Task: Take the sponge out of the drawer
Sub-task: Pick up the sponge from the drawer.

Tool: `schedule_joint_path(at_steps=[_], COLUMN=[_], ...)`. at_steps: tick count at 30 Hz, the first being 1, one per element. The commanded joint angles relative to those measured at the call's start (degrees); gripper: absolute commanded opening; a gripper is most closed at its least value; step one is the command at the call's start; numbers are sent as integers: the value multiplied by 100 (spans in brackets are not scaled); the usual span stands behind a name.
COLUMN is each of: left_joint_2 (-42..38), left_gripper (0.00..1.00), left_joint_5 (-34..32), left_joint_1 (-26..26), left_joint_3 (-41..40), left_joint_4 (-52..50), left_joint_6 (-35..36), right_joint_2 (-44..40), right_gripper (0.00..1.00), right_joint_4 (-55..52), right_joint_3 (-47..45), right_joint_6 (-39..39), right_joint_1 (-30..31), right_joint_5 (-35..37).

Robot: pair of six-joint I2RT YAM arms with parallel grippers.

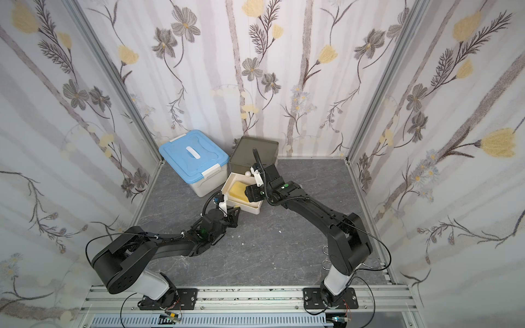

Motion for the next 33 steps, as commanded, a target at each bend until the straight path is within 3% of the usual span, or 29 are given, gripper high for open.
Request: schedule_joint_path(at_steps=[1,5,16,24,28,33], left_joint_2=[4,13,28,50,47,39], left_gripper=[21,21,21,21,21,21], left_joint_5=[-237,-220,-228,-194,-203,-197], left_joint_1=[9,12,8,8,9,2], left_joint_3=[-40,-35,-24,-6,-15,-26], left_joint_4=[20,21,0,4,5,-3], left_joint_6=[-131,-121,-105,-105,-105,-97], right_joint_2=[279,699,1243,1336,1301,1230], right_gripper=[72,67,66,66,47,31], right_joint_4=[-26,-252,-456,-364,-284,-275], right_joint_3=[255,631,1050,1063,1036,977], right_joint_6=[142,151,141,129,138,175], right_joint_1=[25,77,96,96,96,96], right_joint_5=[206,793,1110,738,615,708])
